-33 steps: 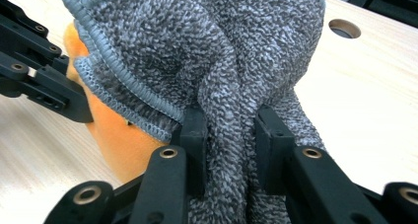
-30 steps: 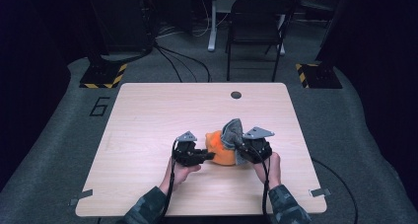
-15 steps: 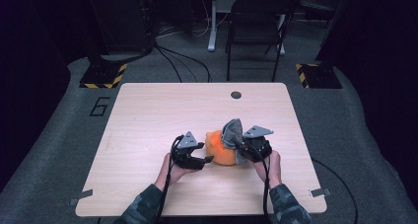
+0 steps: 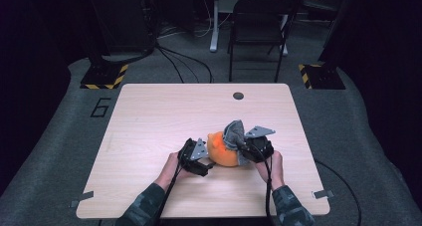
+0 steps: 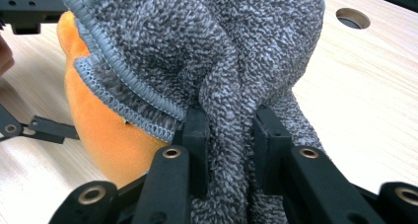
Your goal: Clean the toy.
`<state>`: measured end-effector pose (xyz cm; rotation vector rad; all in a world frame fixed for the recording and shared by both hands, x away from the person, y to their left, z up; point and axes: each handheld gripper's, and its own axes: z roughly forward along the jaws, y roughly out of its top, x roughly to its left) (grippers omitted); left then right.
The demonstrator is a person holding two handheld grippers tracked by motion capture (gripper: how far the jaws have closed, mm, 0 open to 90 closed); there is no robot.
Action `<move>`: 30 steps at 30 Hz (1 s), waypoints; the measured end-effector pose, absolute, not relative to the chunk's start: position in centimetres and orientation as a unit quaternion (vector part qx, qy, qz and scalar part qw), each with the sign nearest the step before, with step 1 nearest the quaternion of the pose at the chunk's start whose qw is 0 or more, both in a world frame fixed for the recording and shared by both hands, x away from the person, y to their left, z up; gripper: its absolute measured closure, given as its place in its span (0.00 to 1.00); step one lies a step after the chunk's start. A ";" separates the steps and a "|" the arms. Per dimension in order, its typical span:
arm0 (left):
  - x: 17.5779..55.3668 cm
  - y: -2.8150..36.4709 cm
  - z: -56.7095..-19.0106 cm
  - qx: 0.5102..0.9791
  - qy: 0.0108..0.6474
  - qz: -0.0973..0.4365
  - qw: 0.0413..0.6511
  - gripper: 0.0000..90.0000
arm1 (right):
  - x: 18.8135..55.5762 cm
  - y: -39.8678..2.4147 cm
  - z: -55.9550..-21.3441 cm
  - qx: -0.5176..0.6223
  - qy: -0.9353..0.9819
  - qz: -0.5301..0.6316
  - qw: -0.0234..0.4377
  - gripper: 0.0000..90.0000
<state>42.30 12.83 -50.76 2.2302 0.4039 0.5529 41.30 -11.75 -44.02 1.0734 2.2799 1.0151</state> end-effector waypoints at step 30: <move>42.7 12.7 -51.9 0.862 0.173 0.218 0.423 0.78 | 40.6 -16.1 -43.0 0.434 0.785 0.339 0.284 0.79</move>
